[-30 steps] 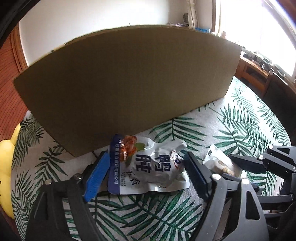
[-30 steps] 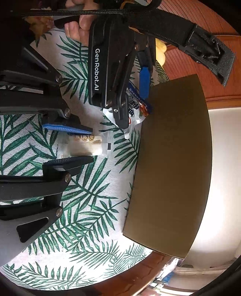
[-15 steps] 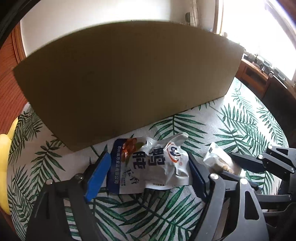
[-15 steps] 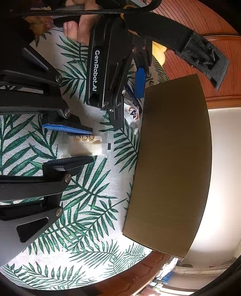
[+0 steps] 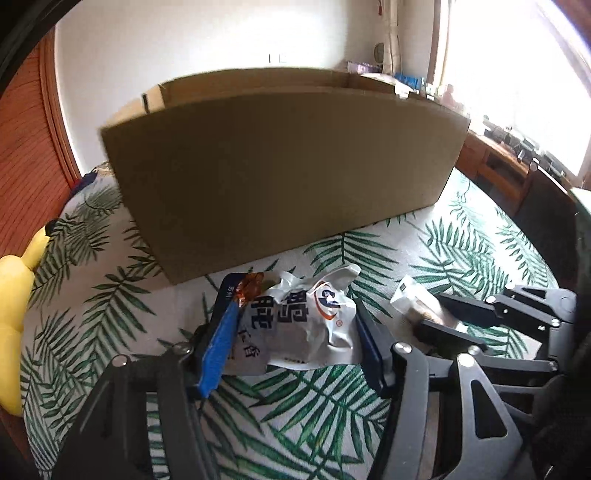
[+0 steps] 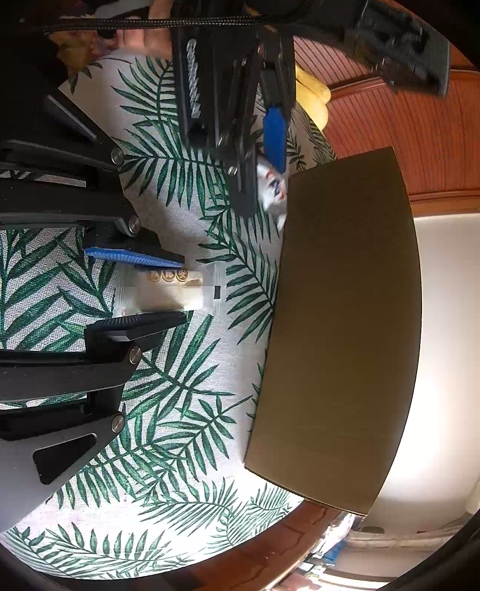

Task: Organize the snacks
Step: 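Close the left tool on the duck pouch while the right tool grips the white packet, then lift both snacks and carry them over the cardboard box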

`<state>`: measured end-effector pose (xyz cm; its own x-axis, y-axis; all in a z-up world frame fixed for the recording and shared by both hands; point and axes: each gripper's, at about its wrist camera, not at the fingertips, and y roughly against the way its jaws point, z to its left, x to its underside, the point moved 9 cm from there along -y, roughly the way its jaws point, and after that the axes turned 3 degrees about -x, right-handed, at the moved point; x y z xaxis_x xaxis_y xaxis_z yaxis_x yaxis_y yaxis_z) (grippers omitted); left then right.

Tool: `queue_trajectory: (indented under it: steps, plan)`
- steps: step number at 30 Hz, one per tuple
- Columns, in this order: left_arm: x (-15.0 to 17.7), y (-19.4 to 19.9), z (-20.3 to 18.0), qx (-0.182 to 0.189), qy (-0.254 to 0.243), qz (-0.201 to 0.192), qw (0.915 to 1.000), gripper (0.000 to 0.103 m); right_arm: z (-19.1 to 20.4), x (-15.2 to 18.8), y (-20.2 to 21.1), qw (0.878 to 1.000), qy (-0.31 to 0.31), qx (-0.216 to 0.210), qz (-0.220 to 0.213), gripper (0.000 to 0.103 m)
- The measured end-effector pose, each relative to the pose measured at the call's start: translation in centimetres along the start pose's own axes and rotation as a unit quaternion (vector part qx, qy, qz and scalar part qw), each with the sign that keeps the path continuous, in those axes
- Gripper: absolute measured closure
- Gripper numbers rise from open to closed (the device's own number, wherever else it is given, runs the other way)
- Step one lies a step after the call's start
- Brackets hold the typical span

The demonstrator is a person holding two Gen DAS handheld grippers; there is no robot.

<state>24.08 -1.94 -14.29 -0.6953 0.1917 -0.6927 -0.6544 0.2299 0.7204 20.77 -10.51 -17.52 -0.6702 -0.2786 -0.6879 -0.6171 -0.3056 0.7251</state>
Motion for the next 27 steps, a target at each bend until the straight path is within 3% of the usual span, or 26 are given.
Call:
queue_trajectory:
  steps: [16, 27]
  plan:
    - [-0.6, 2.6, -0.9, 0.006, 0.012, -0.033, 0.9994, 0.043, 0.2, 0.1, 0.4, 1.000, -0.001, -0.006, -0.007, 0.084]
    - [-1.3, 4.4, -2.4, 0.020, 0.002, -0.050, 0.9985, 0.042, -0.5, -0.4, 3.8, 0.999, -0.003, -0.011, -0.034, 0.084]
